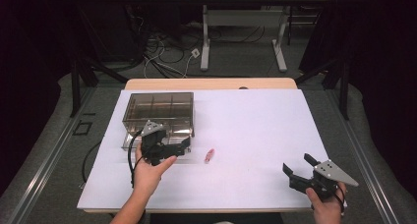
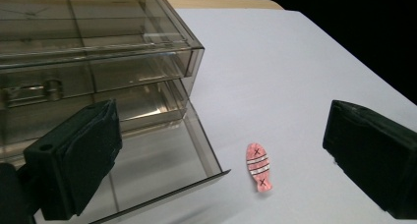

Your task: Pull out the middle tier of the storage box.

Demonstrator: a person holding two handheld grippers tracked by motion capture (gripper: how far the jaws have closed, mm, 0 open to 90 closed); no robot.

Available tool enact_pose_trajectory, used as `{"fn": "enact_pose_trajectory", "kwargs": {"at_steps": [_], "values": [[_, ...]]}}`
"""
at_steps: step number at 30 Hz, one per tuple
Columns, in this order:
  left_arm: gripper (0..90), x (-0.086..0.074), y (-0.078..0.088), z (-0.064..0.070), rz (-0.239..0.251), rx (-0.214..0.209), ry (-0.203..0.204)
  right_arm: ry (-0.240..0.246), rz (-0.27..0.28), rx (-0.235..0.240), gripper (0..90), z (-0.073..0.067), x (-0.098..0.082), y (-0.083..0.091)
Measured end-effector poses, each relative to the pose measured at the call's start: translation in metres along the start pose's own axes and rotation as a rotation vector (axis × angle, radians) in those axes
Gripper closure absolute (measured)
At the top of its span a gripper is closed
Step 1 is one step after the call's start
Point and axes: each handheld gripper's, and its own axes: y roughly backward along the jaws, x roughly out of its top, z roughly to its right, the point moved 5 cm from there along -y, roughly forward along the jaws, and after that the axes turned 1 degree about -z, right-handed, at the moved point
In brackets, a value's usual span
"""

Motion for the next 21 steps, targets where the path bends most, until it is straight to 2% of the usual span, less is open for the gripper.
{"fn": "enact_pose_trajectory", "kwargs": {"at_steps": [7,13,21], "values": [[2.2,-0.003,-0.010,0.013,-0.026,-0.002,-0.043,0.001,0.009,0.000,14.9,0.000,0.000,-0.001],[2.6,-0.007,-0.018,0.024,-0.039,-0.017,-0.063,0.002,-0.002,0.003,14.9,0.000,0.000,0.000],[4.5,-0.013,-0.030,0.038,-0.054,-0.043,-0.064,0.002,0.000,0.005,14.9,-0.001,0.000,-0.001]]}}
